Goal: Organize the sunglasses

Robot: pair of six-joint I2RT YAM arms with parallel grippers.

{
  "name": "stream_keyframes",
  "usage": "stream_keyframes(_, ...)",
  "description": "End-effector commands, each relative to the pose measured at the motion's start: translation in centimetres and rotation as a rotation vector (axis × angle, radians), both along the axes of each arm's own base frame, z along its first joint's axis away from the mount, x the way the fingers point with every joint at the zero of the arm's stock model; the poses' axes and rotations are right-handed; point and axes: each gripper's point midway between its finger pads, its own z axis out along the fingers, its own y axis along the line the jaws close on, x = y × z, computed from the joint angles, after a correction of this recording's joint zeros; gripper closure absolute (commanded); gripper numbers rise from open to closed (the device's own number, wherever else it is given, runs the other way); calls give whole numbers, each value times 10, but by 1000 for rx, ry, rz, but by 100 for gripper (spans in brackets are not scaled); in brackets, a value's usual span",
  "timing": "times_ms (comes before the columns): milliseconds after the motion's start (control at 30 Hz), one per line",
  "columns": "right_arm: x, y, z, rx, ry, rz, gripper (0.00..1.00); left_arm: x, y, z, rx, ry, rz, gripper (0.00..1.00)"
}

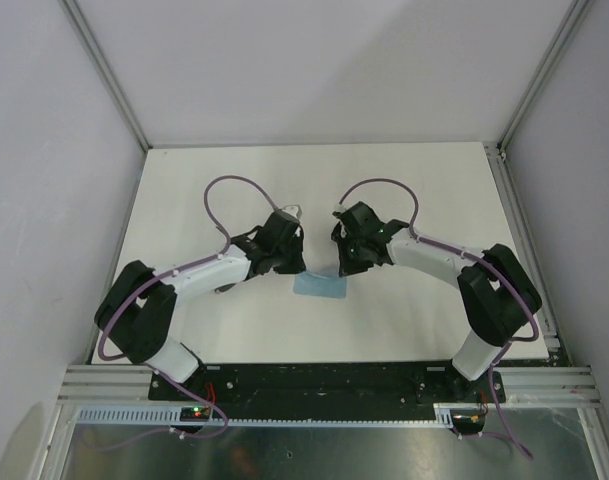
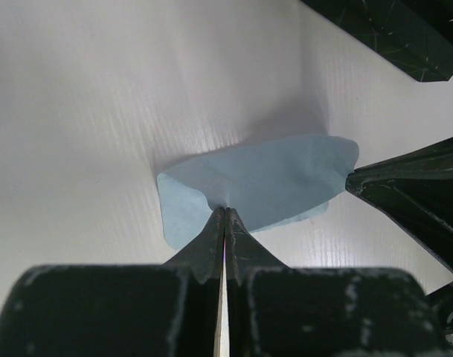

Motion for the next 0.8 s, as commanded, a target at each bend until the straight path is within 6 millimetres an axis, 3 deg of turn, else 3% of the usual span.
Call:
stream_keyframes(0,-2,6,7,-14,-6,-2,100,1,2,15,-26,-49,-15,100)
stream_keyframes(767,-26,12,-15,-77,27,-2,100,-25,11,-17,-9,31,-63,100)
